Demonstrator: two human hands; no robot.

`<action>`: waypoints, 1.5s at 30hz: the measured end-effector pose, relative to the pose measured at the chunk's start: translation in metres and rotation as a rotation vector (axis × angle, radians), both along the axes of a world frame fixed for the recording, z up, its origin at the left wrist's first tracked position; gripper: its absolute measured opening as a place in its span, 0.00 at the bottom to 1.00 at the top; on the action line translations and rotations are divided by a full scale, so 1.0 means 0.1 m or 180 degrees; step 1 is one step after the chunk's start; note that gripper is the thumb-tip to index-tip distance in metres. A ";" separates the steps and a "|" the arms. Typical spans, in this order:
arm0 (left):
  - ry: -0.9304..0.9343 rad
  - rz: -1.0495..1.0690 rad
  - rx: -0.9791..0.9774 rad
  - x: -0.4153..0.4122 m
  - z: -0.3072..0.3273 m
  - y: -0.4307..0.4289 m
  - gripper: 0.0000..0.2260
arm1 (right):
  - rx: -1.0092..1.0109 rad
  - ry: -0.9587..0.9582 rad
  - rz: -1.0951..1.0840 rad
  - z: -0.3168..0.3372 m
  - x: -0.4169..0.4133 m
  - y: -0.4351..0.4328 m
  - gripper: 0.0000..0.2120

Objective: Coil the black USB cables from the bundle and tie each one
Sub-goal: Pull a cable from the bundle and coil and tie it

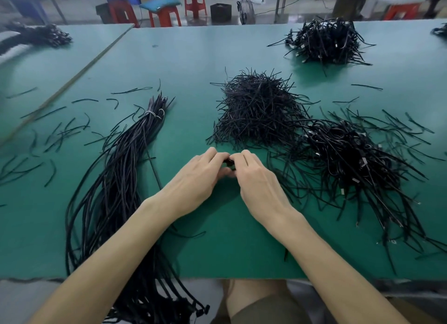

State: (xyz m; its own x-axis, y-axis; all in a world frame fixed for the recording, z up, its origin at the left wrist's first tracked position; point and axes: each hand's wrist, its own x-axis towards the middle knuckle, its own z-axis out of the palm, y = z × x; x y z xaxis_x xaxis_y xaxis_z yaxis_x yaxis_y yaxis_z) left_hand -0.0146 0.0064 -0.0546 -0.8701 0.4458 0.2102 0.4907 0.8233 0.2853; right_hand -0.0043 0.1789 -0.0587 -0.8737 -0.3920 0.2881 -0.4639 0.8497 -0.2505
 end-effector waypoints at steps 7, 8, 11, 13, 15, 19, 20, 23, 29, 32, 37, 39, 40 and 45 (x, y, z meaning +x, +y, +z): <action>-0.0023 0.0061 -0.0015 0.02 0.04 -0.01 0.20 | -0.0036 0.0007 0.0134 -0.02 -0.01 0.00 0.22; -0.0027 0.0091 -0.0006 0.03 0.04 -0.01 0.19 | -0.0047 0.0019 0.0162 -0.03 -0.02 0.00 0.21; -0.0062 0.0203 0.0050 0.04 0.06 0.00 0.20 | -0.0110 0.0038 0.0239 -0.05 -0.04 0.00 0.19; -0.0083 0.0235 0.0080 0.06 0.07 0.02 0.20 | -0.0165 0.0008 0.0250 -0.04 -0.04 0.01 0.19; -0.0133 0.0251 0.0093 0.07 0.08 0.03 0.19 | -0.0130 0.0025 0.0176 -0.04 -0.03 0.00 0.17; -0.0334 0.0225 0.0143 0.08 0.12 0.03 0.18 | 0.0009 0.0091 0.0051 -0.04 0.00 -0.02 0.11; -0.0355 0.0202 0.0143 0.09 0.14 0.03 0.19 | 0.0027 0.0099 0.0042 -0.03 0.00 -0.02 0.09; -0.0349 0.0185 0.0056 0.11 0.15 0.01 0.19 | 0.0023 0.0180 0.0000 -0.02 0.02 -0.02 0.05; -0.0135 0.0225 0.0068 0.14 0.15 0.02 0.24 | -0.0180 0.0449 0.0030 -0.01 0.04 -0.01 0.03; -0.0012 0.0408 0.0096 0.15 0.14 0.03 0.22 | -0.0267 0.0553 0.0016 0.00 0.03 -0.02 0.09; 0.0329 0.1055 0.0310 0.07 0.15 -0.06 0.24 | -0.0374 0.0823 -0.0957 0.02 -0.01 0.04 0.20; 0.0383 0.1311 0.0460 0.06 0.15 -0.10 0.24 | -0.0382 0.0716 -0.1436 0.01 -0.02 0.06 0.20; 0.0388 0.1407 0.0526 0.06 0.15 -0.12 0.24 | -0.0373 0.0605 -0.1591 0.00 -0.02 0.07 0.20; 0.0325 0.1523 0.0684 0.07 0.15 -0.12 0.24 | -0.0168 0.0168 -0.1801 -0.03 -0.04 0.10 0.11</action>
